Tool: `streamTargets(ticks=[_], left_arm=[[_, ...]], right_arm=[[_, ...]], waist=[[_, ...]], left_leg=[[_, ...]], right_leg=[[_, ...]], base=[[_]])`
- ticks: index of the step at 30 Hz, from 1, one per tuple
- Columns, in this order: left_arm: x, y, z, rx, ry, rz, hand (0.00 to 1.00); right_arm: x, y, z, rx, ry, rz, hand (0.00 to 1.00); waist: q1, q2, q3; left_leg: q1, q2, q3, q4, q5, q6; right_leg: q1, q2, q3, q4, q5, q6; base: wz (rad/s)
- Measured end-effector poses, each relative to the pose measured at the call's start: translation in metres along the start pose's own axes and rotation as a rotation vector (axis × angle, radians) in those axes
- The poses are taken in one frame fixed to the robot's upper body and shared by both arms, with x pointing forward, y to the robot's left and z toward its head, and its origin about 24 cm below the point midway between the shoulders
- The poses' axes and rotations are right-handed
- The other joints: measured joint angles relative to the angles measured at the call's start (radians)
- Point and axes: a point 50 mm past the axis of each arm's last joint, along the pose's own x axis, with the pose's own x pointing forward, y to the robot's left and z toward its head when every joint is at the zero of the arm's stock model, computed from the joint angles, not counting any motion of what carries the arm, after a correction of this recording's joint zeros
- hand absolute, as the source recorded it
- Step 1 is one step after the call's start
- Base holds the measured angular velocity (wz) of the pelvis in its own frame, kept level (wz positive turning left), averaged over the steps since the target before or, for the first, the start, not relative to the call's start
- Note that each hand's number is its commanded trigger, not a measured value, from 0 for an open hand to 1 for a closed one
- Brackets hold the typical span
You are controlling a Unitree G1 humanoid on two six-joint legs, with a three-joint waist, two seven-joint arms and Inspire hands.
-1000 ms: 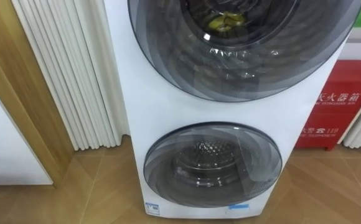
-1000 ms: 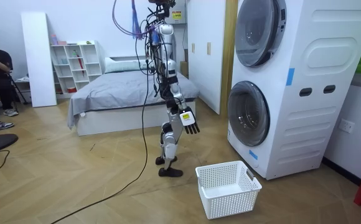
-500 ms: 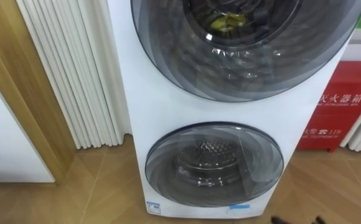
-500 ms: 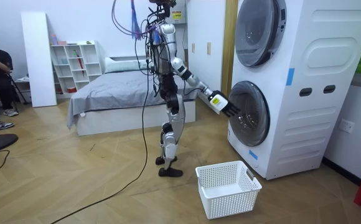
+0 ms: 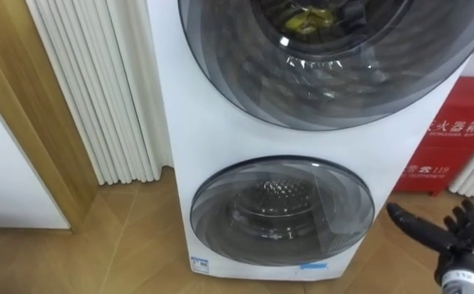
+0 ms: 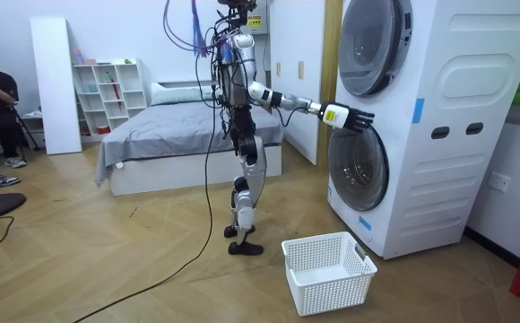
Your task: Pick clothes from washing machine
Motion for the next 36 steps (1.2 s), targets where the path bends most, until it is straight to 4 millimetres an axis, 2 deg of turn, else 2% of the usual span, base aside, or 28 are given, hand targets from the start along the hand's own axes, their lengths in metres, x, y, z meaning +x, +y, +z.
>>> streamTargets(ticks=[10,20,25,31,36], left_arm=[[0.0,0.001,-0.002,0.047,0.013,0.007,0.0],[0.0,-0.002,0.001,0.093,0.003,0.0,0.0],[0.0,-0.002,0.001,0.112,0.005,-0.004,0.0],[0.001,0.003,0.003,0.156,0.011,-0.006,0.0],[0.001,0.009,0.005,0.164,0.011,0.009,0.0]], right_arm=[[0.002,0.021,0.041,0.044,-0.141,0.075,0.0],[0.006,0.037,0.078,0.061,-0.266,0.139,0.0],[0.009,0.053,0.098,0.082,-0.327,0.182,0.0],[0.011,0.064,0.115,0.115,-0.369,0.178,0.0],[0.019,0.062,0.117,0.1,-0.361,0.146,0.0]], waist=[[-0.005,-0.009,0.0051],[0.016,-0.01,0.0057],[0.018,-0.023,0.0125],[0.023,-0.033,0.0065],[0.027,-0.043,0.0014]], left_leg=[[-0.002,0.0,-0.002,0.006,0.003,0.0],[-0.001,0.001,-0.002,0.002,0.004,0.001],[-0.003,0.001,-0.004,0.003,0.004,0.001],[-0.009,0.001,-0.014,0.004,0.004,0.001],[-0.015,-0.001,-0.029,0.011,0.005,0.0]], right_leg=[[0.003,-0.001,-0.001,0.012,0.0,0.0],[0.001,-0.001,-0.001,0.017,0.0,0.0],[0.001,-0.001,-0.003,0.015,0.0,0.0],[-0.001,-0.001,-0.017,0.015,0.0,0.0],[-0.001,-0.001,-0.01,0.014,0.0,0.0]], base=[[0.0],[0.0],[0.0],[0.05],[0.08]])
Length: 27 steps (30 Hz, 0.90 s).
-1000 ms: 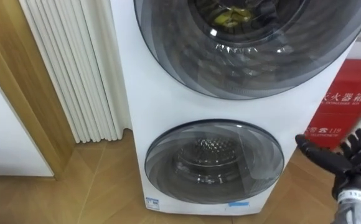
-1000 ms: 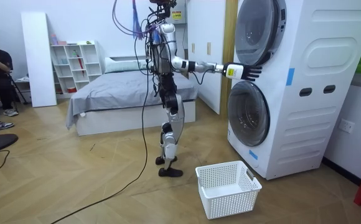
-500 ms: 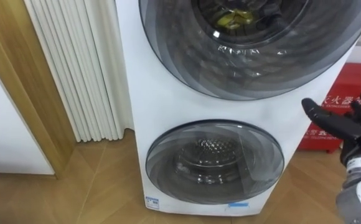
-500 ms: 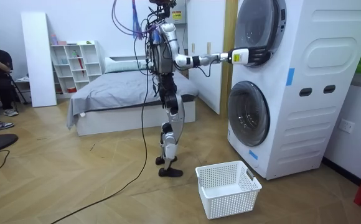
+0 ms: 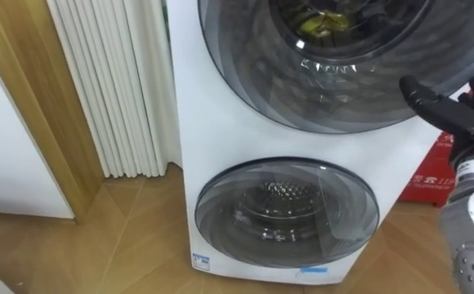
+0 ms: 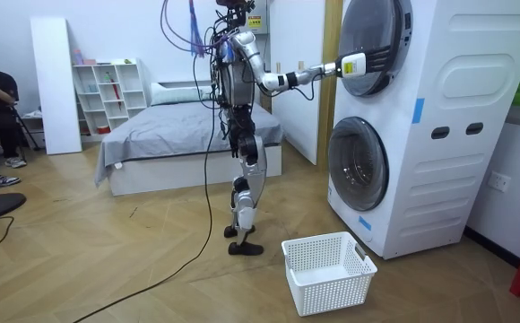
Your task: Pick clothes from washing machine
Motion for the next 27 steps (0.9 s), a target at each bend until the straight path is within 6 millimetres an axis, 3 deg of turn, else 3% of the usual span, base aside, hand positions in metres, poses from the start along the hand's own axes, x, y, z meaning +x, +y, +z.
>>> streamTargets(ticks=[5,14,27], left_arm=[[0.0,0.003,0.002,0.01,-0.006,0.008,0.0],[0.0,0.008,0.008,0.03,-0.01,0.013,0.0],[0.001,0.01,0.011,0.035,-0.005,0.013,0.0]], right_arm=[[0.009,-0.006,0.006,-0.036,-0.014,-0.011,0.0],[0.041,-0.012,0.003,-0.088,0.1,-0.045,0.0],[0.044,-0.02,-0.008,-0.115,0.169,-0.054,0.0]], waist=[[0.021,-0.008,0.0021],[0.015,-0.012,0.0008],[0.015,-0.012,0.0008]], left_leg=[[-0.009,0.0,-0.001,0.004,0.003,-0.002],[-0.037,-0.003,-0.033,0.025,0.004,-0.003],[-0.038,-0.004,-0.042,0.023,0.005,-0.004]], right_leg=[[-0.011,0.0,0.001,0.0,0.0,0.0],[-0.011,-0.005,-0.046,0.002,0.0,0.0],[-0.012,-0.004,-0.048,0.001,0.0,0.0]], base=[[0.01],[0.12],[0.01]])
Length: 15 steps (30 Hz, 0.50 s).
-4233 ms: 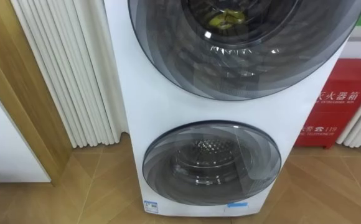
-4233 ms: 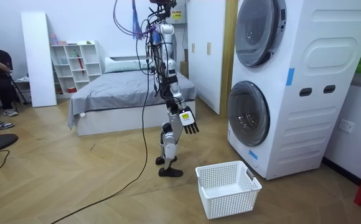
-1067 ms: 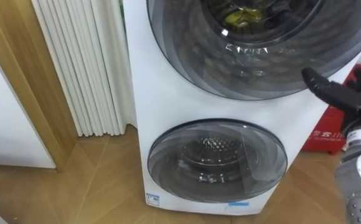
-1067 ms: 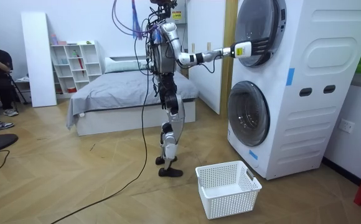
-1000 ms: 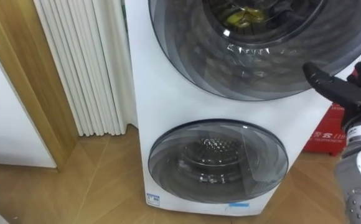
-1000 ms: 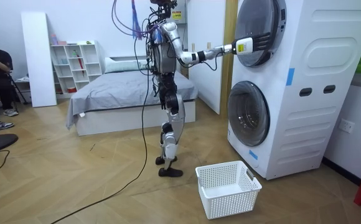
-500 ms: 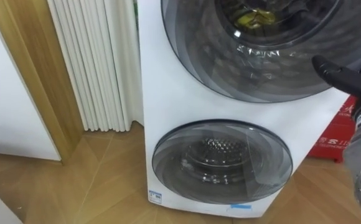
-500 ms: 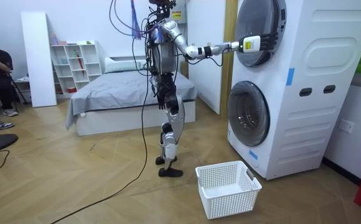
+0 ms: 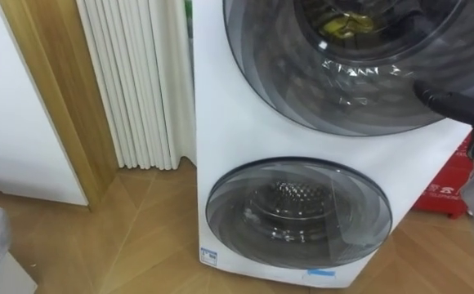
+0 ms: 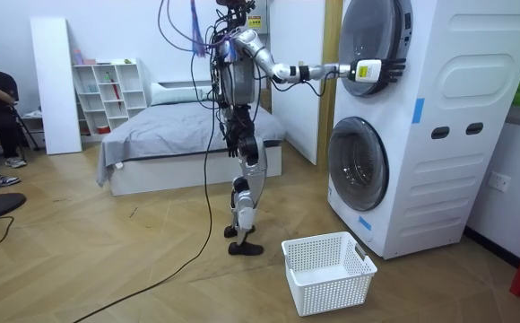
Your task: Pick clothes from washing machine
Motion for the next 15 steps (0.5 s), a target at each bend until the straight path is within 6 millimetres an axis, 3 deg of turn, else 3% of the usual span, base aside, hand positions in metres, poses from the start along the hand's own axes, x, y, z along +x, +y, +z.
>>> streamTargets(ticks=[6,15], left_arm=[[0.0,0.003,0.001,0.004,-0.001,-0.005,0.0],[0.001,0.01,0.009,0.013,-0.026,0.002,0.0]], right_arm=[[0.0,0.001,0.0,0.0,0.002,0.016,0.0],[-0.005,0.011,-0.004,-0.072,-0.005,0.109,0.0]], waist=[[0.004,-0.001,0.0003],[-0.006,-0.014,0.0079]], left_leg=[[0.003,0.001,0.003,-0.001,0.0,0.0],[0.018,0.003,0.024,-0.02,0.012,-0.005]], right_leg=[[-0.001,0.001,0.001,0.0,0.0,0.0],[-0.004,0.001,0.008,0.0,0.0,-0.001]], base=[[-0.02],[-0.08]])
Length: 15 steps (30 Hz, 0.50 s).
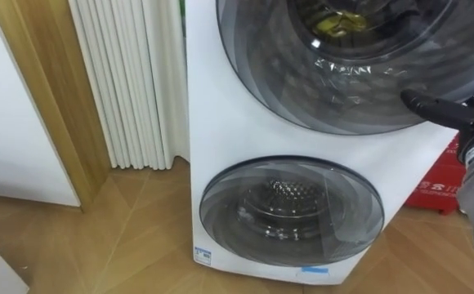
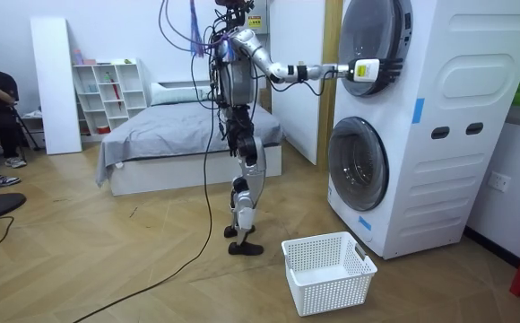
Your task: Pick clothes from washing machine
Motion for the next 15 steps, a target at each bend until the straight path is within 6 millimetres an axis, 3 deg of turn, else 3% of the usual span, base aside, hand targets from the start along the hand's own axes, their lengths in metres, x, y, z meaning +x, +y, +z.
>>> streamTargets(ticks=[15], left_arm=[[0.0,-0.002,0.006,0.015,-0.037,-0.003,0.0]], right_arm=[[-0.033,0.0,-0.002,-0.116,-0.097,0.118,0.0]], waist=[[-0.023,-0.001,-0.0068]], left_leg=[[0.006,0.003,0.02,-0.007,0.0,0.0]], right_leg=[[-0.011,0.004,0.032,0.0,0.002,-0.003]], base=[[-0.07]])
